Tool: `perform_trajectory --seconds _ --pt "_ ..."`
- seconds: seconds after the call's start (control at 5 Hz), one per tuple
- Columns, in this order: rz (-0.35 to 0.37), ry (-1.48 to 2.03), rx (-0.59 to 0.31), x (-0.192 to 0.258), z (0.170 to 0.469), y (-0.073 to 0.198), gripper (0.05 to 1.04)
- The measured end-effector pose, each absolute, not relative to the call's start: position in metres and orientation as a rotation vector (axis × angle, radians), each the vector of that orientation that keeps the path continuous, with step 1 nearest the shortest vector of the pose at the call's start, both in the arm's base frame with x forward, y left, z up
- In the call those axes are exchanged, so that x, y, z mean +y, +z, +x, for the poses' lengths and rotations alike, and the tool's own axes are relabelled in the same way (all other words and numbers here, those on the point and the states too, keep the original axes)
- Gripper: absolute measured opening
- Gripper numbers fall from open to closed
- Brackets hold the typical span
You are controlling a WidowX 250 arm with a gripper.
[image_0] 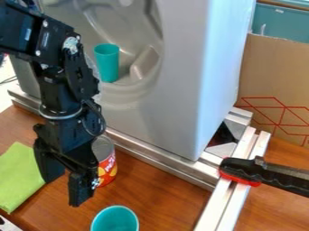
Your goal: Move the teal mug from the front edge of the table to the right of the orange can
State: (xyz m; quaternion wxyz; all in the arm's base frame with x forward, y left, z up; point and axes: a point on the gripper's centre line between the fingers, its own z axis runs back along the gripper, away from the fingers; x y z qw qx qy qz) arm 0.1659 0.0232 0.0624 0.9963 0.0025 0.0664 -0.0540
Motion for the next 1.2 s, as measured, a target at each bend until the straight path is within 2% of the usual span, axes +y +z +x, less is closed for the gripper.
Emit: perform_trajectory --seconds 0.2,0.8,1.2 --pt "0.003 -0.102 0.145 0.023 0.165 0.06 1.001" --pt "0.021 -0.203 0.166 -0.02 0.197 0.03 1.001" --pt "0.004 -0.201 0.229 -0.022 0.191 0.01 1.001"
